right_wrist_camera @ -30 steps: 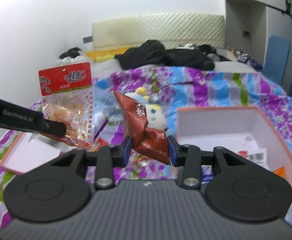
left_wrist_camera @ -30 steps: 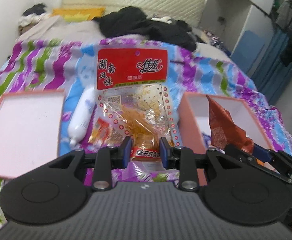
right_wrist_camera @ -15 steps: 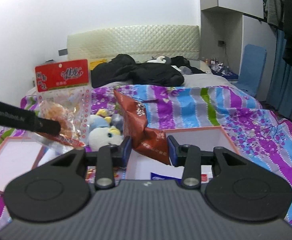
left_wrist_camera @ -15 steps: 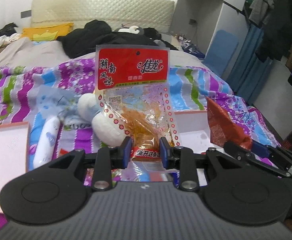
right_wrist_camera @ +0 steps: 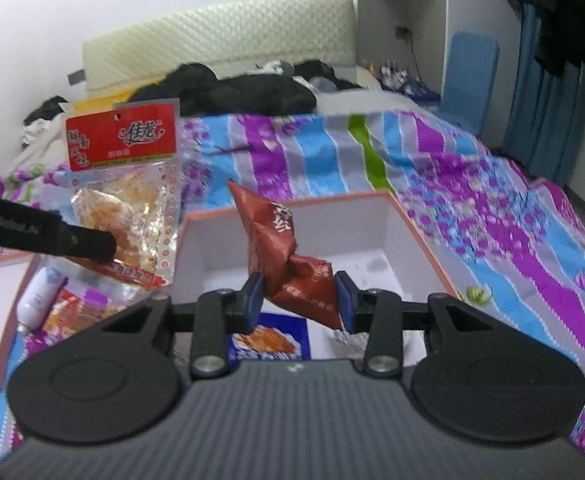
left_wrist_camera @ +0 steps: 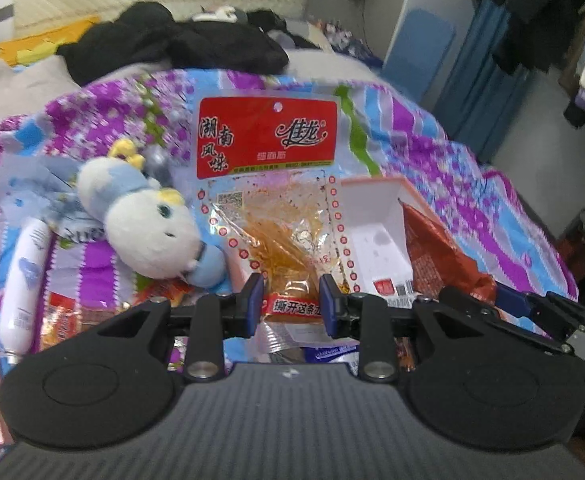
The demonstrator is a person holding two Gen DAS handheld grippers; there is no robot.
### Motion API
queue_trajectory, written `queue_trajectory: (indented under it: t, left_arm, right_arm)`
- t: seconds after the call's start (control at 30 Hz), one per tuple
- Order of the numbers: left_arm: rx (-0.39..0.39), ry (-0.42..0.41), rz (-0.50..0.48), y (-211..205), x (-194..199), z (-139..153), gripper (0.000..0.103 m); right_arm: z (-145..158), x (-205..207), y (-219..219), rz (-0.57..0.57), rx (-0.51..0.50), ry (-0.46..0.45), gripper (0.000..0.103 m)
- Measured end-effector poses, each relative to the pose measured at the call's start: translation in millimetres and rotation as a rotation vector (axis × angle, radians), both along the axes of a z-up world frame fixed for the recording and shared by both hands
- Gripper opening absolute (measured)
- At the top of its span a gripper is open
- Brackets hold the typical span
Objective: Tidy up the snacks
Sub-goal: 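Lift both held packets and carry them over the deep pink box, then open both tools to drop the packets into the deep pink box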
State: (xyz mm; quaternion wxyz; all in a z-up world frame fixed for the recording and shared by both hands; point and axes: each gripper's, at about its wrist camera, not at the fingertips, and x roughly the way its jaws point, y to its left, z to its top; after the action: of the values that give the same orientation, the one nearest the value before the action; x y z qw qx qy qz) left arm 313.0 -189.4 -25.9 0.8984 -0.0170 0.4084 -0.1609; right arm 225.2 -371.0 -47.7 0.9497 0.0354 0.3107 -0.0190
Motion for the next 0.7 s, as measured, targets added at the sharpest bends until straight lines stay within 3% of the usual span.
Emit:
queue_trajectory:
  t: [0.37,0.57,0.7]
  left_arm:
    - [0.032,0.094,-0.042,-32.4,34.7,-57.3,0.035]
    - [0.039,0.141,-0.047,-34.2,40.5,-77.2,0.036]
    - [0.038,0.139,-0.042,-31.7,40.3,-77.0,0.057]
  right_arm:
    - [-62.9,12.9,-19.8,-0.035,0.034,0.136,0.042]
    - [-81.8,12.1,-25.8,-0.050,0.055,0.169,0.043]
    - [-79.5,13.1,-29.0,-0.069,0.057,0.170,0.048]
